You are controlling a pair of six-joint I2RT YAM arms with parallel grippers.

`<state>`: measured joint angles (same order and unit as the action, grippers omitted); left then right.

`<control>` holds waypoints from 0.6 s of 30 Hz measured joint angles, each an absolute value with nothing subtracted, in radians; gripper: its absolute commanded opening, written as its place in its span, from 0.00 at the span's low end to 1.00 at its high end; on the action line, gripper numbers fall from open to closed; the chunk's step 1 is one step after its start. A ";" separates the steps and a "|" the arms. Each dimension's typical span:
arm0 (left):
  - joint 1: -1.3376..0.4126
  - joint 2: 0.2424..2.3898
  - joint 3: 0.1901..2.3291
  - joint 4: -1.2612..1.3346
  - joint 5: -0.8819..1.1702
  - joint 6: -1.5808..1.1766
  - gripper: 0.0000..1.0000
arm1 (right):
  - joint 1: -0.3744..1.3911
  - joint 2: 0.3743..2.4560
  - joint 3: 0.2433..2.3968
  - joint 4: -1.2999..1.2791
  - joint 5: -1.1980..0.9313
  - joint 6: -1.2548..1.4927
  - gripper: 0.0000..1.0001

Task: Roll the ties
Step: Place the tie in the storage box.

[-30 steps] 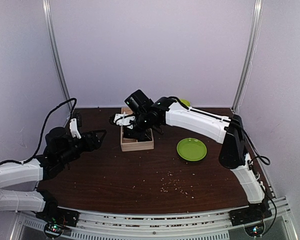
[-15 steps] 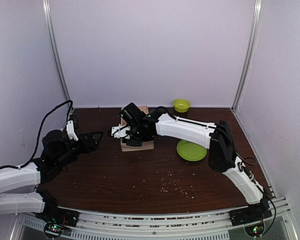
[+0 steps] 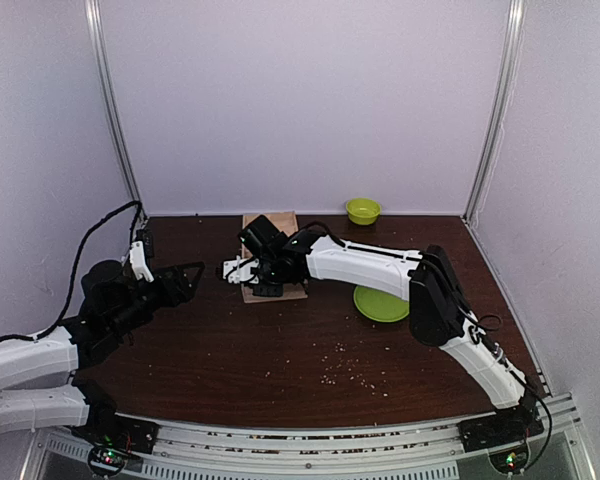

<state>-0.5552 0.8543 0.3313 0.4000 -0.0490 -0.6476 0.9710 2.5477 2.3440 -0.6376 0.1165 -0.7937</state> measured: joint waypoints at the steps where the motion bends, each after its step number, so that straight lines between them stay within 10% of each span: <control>1: -0.555 0.854 0.331 0.396 -0.049 -0.648 0.87 | 0.971 2.548 2.342 -0.633 0.121 -0.794 0.30; 12: -0.555 0.857 0.331 0.382 -0.049 -0.628 0.93 | 0.978 2.539 2.333 -0.592 0.157 -0.797 0.49; 18: -0.553 0.859 0.344 0.331 -0.061 -0.602 0.98 | 0.999 2.466 2.284 -0.553 0.178 -0.789 0.92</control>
<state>-0.5526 0.8585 0.3443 0.3309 -0.0608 -0.6018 0.9985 2.4657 2.2845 -0.5526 0.1783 -0.7891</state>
